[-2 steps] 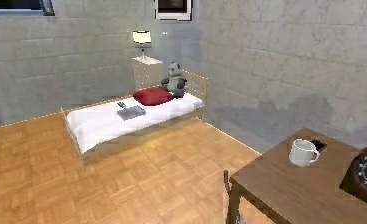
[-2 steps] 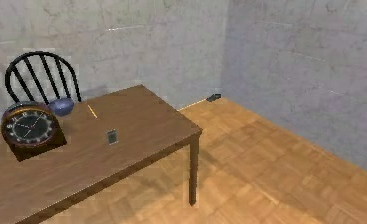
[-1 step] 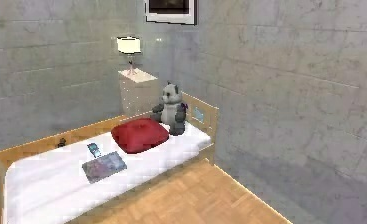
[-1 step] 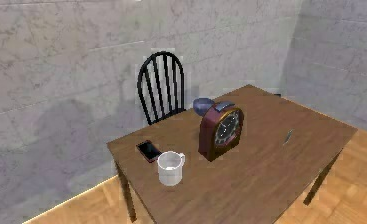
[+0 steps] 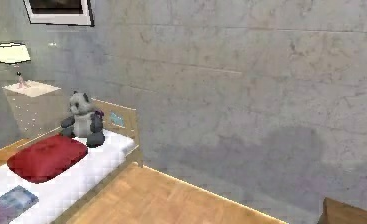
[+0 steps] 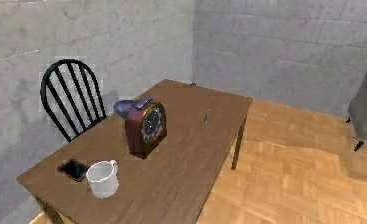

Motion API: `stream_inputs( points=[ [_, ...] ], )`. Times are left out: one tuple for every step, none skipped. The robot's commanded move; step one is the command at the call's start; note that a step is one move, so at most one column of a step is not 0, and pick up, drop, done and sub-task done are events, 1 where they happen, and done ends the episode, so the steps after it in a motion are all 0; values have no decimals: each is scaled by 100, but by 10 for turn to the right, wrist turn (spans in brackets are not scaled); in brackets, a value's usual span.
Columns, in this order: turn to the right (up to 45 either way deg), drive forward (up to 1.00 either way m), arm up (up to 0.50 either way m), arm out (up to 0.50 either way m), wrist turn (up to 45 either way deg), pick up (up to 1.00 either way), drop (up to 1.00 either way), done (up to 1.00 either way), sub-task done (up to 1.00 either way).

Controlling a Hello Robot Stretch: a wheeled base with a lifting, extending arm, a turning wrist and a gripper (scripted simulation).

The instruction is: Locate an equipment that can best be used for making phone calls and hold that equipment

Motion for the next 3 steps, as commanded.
stream_inputs(
  points=[
    [0,35,0,0,0,0,0,0,0],
    [0,0,50,0,0,0,0,0,0],
    [0,0,32,0,0,0,0,0,0]
  ],
)
